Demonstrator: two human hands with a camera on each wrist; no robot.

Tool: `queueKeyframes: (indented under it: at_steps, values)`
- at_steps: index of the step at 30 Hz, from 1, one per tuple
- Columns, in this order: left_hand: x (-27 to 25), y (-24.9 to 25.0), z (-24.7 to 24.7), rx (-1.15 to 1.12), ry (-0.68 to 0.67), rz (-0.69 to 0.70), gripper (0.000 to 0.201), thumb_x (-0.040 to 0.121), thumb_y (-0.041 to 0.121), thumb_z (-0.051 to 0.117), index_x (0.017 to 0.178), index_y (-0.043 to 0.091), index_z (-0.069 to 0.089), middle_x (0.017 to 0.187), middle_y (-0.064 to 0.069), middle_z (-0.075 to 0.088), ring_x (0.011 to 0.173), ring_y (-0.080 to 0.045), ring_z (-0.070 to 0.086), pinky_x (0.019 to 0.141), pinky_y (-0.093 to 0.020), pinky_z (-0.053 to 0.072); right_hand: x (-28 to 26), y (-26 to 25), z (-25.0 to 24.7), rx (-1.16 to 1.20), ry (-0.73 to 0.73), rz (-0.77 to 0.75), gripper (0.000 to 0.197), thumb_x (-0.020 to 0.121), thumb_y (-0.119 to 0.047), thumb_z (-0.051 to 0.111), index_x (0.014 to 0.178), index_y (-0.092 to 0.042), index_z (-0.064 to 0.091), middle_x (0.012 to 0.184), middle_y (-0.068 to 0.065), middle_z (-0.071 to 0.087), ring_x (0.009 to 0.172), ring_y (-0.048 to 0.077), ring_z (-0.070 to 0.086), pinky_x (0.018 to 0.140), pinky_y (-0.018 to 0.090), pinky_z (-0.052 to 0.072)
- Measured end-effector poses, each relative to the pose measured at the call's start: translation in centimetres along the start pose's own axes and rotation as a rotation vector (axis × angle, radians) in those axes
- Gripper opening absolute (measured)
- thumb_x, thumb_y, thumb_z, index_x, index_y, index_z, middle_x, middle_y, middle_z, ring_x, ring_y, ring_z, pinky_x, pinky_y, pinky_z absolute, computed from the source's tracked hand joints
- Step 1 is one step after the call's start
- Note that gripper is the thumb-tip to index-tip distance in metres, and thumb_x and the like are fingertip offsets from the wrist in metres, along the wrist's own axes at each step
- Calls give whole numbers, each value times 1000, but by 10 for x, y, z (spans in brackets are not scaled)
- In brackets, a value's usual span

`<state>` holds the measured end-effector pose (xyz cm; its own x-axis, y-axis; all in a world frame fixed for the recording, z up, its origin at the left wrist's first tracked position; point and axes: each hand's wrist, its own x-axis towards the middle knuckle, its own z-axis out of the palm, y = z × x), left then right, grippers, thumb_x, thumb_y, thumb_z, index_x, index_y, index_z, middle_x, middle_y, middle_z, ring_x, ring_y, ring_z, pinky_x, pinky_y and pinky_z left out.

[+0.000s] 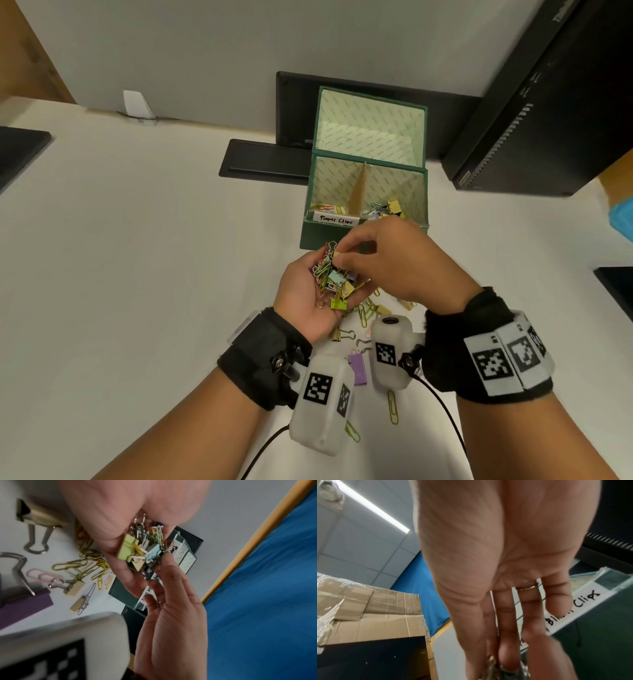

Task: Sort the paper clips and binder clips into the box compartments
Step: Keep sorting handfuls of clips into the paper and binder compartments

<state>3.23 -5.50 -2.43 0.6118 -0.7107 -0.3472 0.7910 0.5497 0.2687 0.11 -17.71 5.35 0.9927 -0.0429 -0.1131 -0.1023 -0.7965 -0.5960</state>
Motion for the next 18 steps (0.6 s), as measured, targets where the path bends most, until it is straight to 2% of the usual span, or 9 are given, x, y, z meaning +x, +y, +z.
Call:
queueKeyframes:
  at_steps: [2,4,6,8,10,13,16,18]
  values:
    - [1,0,0,19,6,9,36,96,26,41,105,3,67,100,-17,68,93,-28,66,82,-48,56,0,2,-1,88,27,10,10,88,-32,71,91,-25,76,84,-10,72,76,7,69,73,35,60]
    - [2,0,0,21,21,12,37,97,26,41,106,3,68,104,-18,67,94,-30,66,85,-48,54,-2,3,-4,138,82,-4,10,90,-30,69,92,-24,77,82,-10,73,74,3,68,71,25,58]
    - [2,1,0,10,36,7,40,98,28,41,96,2,72,101,-19,68,91,-31,66,85,-49,53,-3,5,-7,217,147,-9,11,91,-26,68,92,-21,78,78,-14,73,73,-1,67,64,12,52]
    - [2,1,0,2,56,1,45,98,29,41,88,0,74,91,-19,70,79,-29,68,79,-49,55,-4,8,-10,281,188,-10,11,92,-24,66,92,-20,77,73,-17,73,70,-4,66,61,7,48]
    - [1,2,2,-11,75,-3,42,98,30,42,97,-1,70,91,-21,69,71,-29,69,74,-48,57,-3,13,-14,286,217,-4,12,91,-25,67,93,-21,78,75,-14,73,68,-5,64,63,9,48]
    - [-1,3,3,-29,96,-17,40,98,31,41,110,0,64,98,-22,68,70,-29,69,73,-47,58,-1,19,-23,276,302,15,11,90,-28,68,94,-25,78,79,-14,73,70,-7,63,63,8,46]
    - [-3,4,4,-45,99,-28,41,99,30,40,114,0,63,102,-22,68,71,-30,69,72,-46,58,5,22,-36,221,518,13,16,90,-30,68,101,-24,77,89,-14,73,83,0,67,75,17,53]
    - [-4,4,5,-56,96,-30,41,99,30,40,116,0,62,102,-22,67,72,-30,69,71,-46,59,12,26,-41,135,621,19,18,91,-30,65,104,-22,76,91,-11,72,85,3,66,78,23,55]
